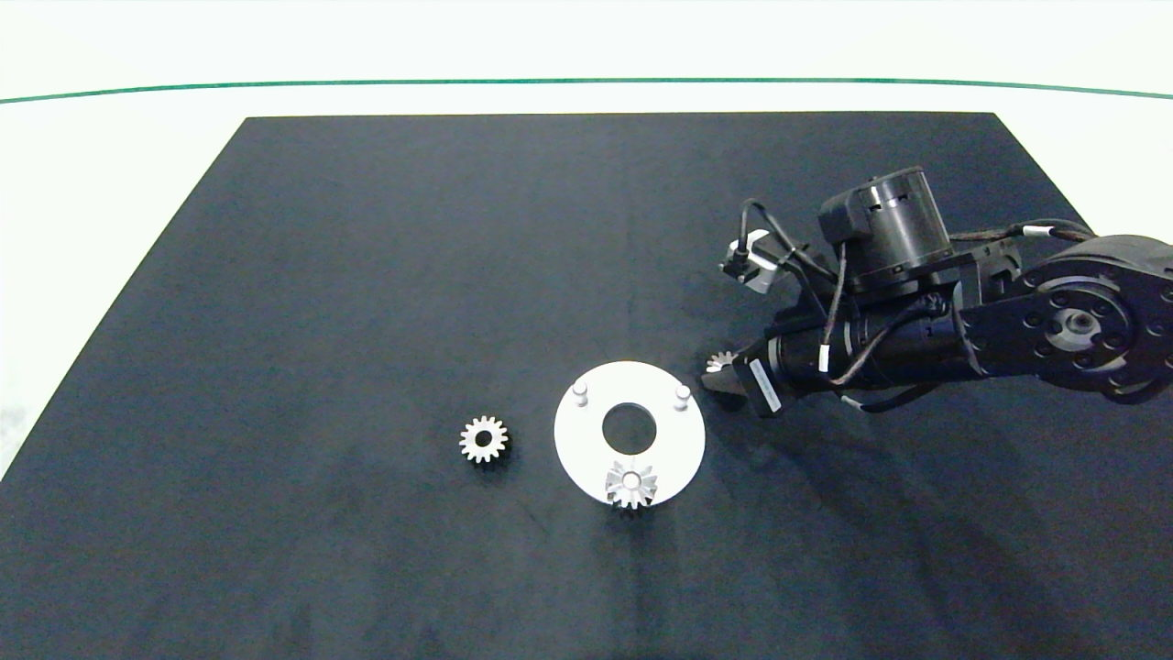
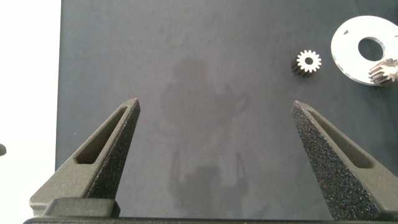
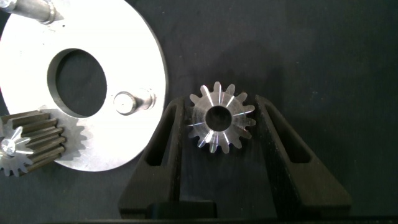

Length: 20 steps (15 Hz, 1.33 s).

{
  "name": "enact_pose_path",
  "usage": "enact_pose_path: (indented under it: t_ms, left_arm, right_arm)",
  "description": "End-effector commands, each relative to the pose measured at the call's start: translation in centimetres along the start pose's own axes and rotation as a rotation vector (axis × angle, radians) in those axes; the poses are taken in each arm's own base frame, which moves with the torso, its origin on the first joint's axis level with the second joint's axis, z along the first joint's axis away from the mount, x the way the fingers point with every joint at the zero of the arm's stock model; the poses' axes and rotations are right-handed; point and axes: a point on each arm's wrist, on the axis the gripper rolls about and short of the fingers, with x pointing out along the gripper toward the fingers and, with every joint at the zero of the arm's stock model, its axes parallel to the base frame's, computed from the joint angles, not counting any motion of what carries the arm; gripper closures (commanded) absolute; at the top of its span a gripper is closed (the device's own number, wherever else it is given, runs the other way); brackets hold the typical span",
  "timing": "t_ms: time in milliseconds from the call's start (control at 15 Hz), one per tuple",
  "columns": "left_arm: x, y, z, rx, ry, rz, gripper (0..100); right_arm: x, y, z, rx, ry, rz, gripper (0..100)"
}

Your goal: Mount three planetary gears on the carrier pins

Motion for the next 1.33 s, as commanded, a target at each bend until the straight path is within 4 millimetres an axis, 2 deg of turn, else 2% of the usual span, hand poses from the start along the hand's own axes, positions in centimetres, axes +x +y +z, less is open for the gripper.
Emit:
enact_pose_path:
  t_ms: [67,267,533,667,1133,1333]
  left_arm:
    - [0.0,0.0,0.1,0.0,0.0,0.001,0]
    - [-0.1,0.0,0.0,0.0,-0.001,0.002,0]
    - [-0.1,0.0,0.0,0.001,-0.002,0.006,0]
    - [-0.1,0.0,0.2,0.001,-0.006,0.004,0]
    - [-0.1,0.0,0.2,0.0,-0.004,0.003,0]
    - [0.0,0.0,0.2,0.002,-0.001,0.003,0]
  right_arm:
    - [-1.1,0.0,0.6,-0.005,-0.038,0.012,100]
    - [-2.1,0.1,1.0,-0.012,-0.071,0.049,100]
    - [-2.6,0.3,1.2,-0.016,-0.087,0.059,100]
    - [-3.0,1.0,1.3,-0.03,-0.096,0.086,100]
    - [-2.6,3.2,1.6,-0.072,-0.1,0.141,100]
    - [-2.5,3.3,1.5,-0.074,-0.094,0.143,100]
